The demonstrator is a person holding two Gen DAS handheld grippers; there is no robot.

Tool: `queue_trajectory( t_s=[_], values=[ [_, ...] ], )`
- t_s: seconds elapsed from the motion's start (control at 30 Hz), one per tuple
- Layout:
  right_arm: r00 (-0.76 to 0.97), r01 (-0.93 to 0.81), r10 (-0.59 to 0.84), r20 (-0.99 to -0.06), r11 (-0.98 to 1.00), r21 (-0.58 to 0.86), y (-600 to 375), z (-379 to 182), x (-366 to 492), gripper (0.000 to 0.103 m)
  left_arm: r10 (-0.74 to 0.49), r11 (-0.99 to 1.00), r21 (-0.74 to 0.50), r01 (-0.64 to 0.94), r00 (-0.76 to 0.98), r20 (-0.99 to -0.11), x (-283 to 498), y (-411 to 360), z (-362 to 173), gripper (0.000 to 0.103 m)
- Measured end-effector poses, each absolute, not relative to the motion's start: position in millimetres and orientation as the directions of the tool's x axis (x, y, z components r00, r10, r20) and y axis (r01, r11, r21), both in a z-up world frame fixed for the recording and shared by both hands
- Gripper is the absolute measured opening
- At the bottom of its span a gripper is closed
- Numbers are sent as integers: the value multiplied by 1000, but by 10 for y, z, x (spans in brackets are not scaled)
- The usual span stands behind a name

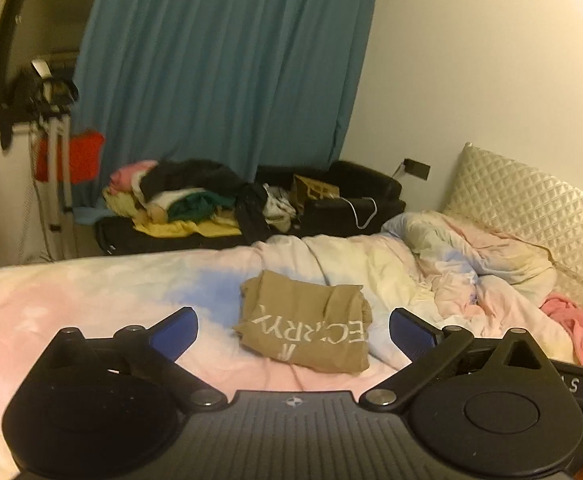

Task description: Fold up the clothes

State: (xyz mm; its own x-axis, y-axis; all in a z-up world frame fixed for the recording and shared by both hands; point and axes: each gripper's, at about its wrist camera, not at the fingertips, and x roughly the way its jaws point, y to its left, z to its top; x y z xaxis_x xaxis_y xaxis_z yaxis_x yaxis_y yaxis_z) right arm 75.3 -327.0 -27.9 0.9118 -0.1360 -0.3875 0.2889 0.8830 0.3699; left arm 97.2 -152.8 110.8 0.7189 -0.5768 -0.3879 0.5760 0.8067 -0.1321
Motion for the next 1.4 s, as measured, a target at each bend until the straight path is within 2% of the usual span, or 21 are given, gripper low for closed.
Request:
queue_trajectory(
  t_s=[0.33, 0.73, 0.97, 1.17, 1.27, 1.4],
  values=[
    [934, 275, -182, -308, 915, 296, -2885, -493, 403, 92, -528, 843, -86, 531, 786, -321, 283, -909, 970, 103],
    [941, 275, -218, -258, 939, 207, -2702, -916, 436, 92, -480, 871, -75, 485, 812, -332, 330, -732, 463, 103],
    [950, 262, -226, -213, 953, 155, -2617, -1063, 446, 92, -459, 885, -68, 460, 840, -288, 329, -596, 422, 103],
    [941, 281, -234, -243, 943, 178, -2672, -1134, 499, 92, -426, 902, -61, 428, 857, -291, 356, -565, 321, 103],
    [932, 300, -251, -260, 939, 168, -2677, -1175, 517, 92, -424, 902, -69, 426, 845, -326, 411, -589, 275, 103],
    [932, 294, -253, -260, 946, 134, -2590, -1183, 511, 92, -417, 904, -54, 424, 846, -331, 394, -599, 230, 103]
  ],
)
